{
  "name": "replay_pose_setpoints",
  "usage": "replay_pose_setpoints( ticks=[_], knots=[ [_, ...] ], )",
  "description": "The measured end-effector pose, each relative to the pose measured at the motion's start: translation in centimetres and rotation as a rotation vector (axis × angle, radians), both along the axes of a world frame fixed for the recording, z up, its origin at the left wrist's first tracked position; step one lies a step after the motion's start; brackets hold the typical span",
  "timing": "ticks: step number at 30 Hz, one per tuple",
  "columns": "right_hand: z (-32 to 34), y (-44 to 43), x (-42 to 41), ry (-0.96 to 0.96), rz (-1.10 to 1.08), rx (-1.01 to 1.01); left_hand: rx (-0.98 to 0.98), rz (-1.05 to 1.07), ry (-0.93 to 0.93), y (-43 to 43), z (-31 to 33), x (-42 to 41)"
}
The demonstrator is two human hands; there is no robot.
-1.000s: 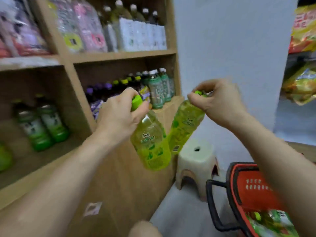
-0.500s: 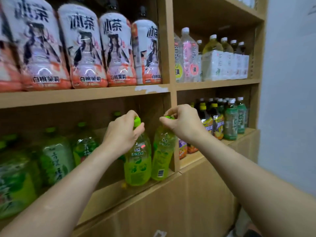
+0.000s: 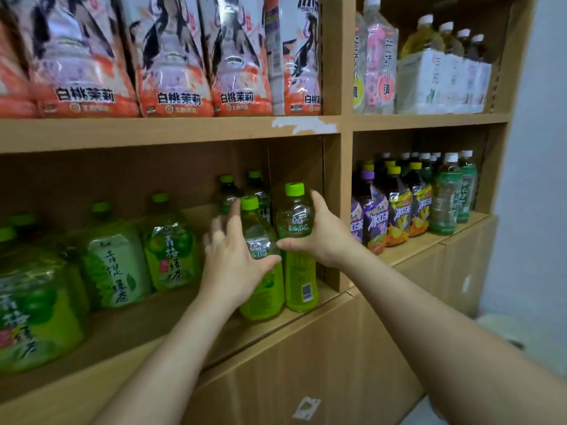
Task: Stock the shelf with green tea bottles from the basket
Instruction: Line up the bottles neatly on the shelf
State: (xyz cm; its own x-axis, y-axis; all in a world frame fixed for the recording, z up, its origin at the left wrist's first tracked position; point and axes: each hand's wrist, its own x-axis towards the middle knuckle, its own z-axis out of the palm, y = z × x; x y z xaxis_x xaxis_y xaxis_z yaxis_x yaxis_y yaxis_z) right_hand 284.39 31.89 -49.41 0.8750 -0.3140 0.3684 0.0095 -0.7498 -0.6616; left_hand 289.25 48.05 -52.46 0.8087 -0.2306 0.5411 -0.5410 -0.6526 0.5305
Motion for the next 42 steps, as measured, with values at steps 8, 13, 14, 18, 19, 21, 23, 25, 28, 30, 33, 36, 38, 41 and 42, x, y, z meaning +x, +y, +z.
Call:
replay_pose_setpoints(
  ticks=[8, 13, 14, 18, 19, 21, 23, 25, 28, 30, 33, 36, 38, 41, 42],
  knots=[
    [-1.4, 1.0, -1.3, 0.008, 0.051, 0.071, -0.085, -0.124, -0.096, -0.2, -2.7, 0.0],
    [-2.2, -0.3, -6.3, -0.02, 0.014, 0.047, -0.177, -0.192, -0.351, -0.6, -3.4, -4.7],
    [-2.3, -1.1, -8.1, -0.044, 0.015, 0.068, -0.248, -0.303, -0.338, -1.1, -3.6, -6.4],
    [-2.4, -4.9, -17.5, -0.025, 0.042, 0.261, -0.431, -0.715, -0.188, -5.6, -4.6, -13.5],
    [-2.4, -6.0, -19.9, -0.018, -0.001, 0.262, -0.444, -0.787, -0.117, -7.2, -5.1, -15.1],
    [-2.8, -8.7, -24.7, 0.0, -0.115, 0.231, -0.443, -0.911, 0.042, -10.5, -6.2, -18.2],
    [-3.5, -11.4, -29.4, 0.049, -0.246, 0.165, -0.415, -1.034, 0.184, -13.6, -7.4, -21.6],
    [-4.8, -14.3, -33.9, 0.142, -0.361, 0.116, -0.348, -1.166, 0.299, -16.7, -8.5, -24.9],
    [-8.1, -18.5, -40.7, 0.3, -0.534, 0.071, -0.212, -1.307, 0.372, -21.8, -10.6, -29.5],
    [-11.1, -20.8, -44.9, 0.363, -0.653, 0.044, -0.1, -1.348, 0.391, -25.1, -12.5, -32.1],
    [-16.5, -24.1, -50.7, 0.48, -0.769, 0.113, 0.125, -1.38, 0.372, -29.5, -15.3, -35.4],
    [-21.5, -26.4, -54.6, 0.676, -0.783, 0.276, 0.431, -1.394, 0.324, -33.7, -17.9, -37.8],
    [-24.3, -27.8, -55.6, 0.702, -0.805, 0.331, 0.603, -1.412, 0.282, -36.8, -20.0, -39.2],
    [-28.2, -30.3, -55.7, 0.718, -0.847, 0.403, 0.829, -1.452, 0.171, -41.1, -23.5, -41.4],
    [-29.5, -31.1, -55.7, 0.733, -0.842, 0.431, 0.895, -1.469, 0.131, -42.6, -24.7, -42.2]
  ],
)
